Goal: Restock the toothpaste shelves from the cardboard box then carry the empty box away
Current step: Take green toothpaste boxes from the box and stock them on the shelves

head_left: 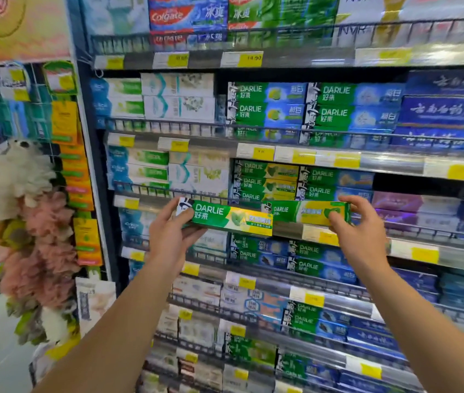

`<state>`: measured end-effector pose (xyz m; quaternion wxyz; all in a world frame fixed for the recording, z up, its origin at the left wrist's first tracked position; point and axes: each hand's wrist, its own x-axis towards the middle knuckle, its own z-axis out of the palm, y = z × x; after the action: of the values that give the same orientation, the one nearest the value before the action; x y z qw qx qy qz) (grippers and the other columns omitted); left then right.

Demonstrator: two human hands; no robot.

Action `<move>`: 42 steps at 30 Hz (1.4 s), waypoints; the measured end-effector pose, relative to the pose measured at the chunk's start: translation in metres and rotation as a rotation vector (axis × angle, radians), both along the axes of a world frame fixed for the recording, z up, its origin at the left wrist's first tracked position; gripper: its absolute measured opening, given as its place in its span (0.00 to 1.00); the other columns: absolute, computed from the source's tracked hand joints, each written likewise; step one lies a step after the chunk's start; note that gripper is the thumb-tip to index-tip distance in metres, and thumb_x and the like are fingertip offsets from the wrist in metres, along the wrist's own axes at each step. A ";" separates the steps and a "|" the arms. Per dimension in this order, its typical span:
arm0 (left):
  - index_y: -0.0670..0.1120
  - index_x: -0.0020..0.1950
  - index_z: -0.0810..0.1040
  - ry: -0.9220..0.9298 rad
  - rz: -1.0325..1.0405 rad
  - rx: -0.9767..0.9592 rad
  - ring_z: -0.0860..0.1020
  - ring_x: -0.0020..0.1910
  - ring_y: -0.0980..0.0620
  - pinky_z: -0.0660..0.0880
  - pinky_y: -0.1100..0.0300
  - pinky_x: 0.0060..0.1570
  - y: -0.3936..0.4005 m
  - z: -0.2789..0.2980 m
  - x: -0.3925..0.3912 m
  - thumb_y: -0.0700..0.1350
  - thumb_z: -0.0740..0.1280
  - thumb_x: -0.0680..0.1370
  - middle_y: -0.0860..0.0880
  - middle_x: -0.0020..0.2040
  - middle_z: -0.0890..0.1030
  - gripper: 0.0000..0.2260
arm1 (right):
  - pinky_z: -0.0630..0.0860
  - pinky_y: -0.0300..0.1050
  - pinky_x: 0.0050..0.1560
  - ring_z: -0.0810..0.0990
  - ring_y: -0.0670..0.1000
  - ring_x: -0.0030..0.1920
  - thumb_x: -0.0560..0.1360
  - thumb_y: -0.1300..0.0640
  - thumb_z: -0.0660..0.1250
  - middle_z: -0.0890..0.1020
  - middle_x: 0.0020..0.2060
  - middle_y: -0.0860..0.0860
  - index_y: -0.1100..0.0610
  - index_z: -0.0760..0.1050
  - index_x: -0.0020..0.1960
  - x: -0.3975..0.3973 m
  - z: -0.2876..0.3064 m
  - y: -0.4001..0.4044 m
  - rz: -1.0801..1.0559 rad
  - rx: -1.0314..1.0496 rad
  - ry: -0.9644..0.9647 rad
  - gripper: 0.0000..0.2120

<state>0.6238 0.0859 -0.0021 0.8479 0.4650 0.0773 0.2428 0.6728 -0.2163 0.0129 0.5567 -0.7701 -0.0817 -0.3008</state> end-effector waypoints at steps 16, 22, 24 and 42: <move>0.53 0.60 0.76 -0.068 -0.100 -0.008 0.80 0.55 0.39 0.80 0.47 0.49 0.074 0.010 0.132 0.36 0.63 0.80 0.40 0.62 0.79 0.15 | 0.78 0.59 0.54 0.76 0.45 0.46 0.77 0.58 0.69 0.72 0.59 0.49 0.49 0.75 0.60 0.124 0.012 0.051 -0.008 -0.032 0.041 0.13; 0.48 0.71 0.70 -0.078 -0.119 -0.062 0.80 0.54 0.40 0.79 0.49 0.48 0.073 0.010 0.148 0.35 0.62 0.80 0.43 0.59 0.79 0.20 | 0.73 0.48 0.48 0.76 0.53 0.52 0.75 0.56 0.70 0.78 0.54 0.49 0.46 0.76 0.59 0.145 0.012 0.043 0.006 -0.259 0.085 0.14; 0.48 0.72 0.69 -0.084 -0.127 -0.075 0.80 0.54 0.40 0.79 0.50 0.46 0.070 0.011 0.151 0.35 0.62 0.80 0.43 0.59 0.79 0.21 | 0.69 0.43 0.49 0.76 0.53 0.55 0.74 0.55 0.71 0.79 0.56 0.50 0.46 0.77 0.61 0.151 0.013 0.039 -0.058 -0.395 0.116 0.16; 0.49 0.69 0.72 -0.102 -0.218 -0.083 0.80 0.56 0.40 0.79 0.47 0.52 0.040 0.008 0.165 0.34 0.64 0.79 0.43 0.61 0.79 0.20 | 0.75 0.37 0.45 0.80 0.45 0.48 0.77 0.53 0.66 0.82 0.50 0.43 0.46 0.79 0.56 0.137 0.002 0.059 -0.003 -0.401 0.030 0.09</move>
<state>0.7887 0.1259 0.0054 0.8906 0.4221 -0.0072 0.1690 0.8102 -0.1577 0.0150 0.3931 -0.8699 -0.1307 -0.2679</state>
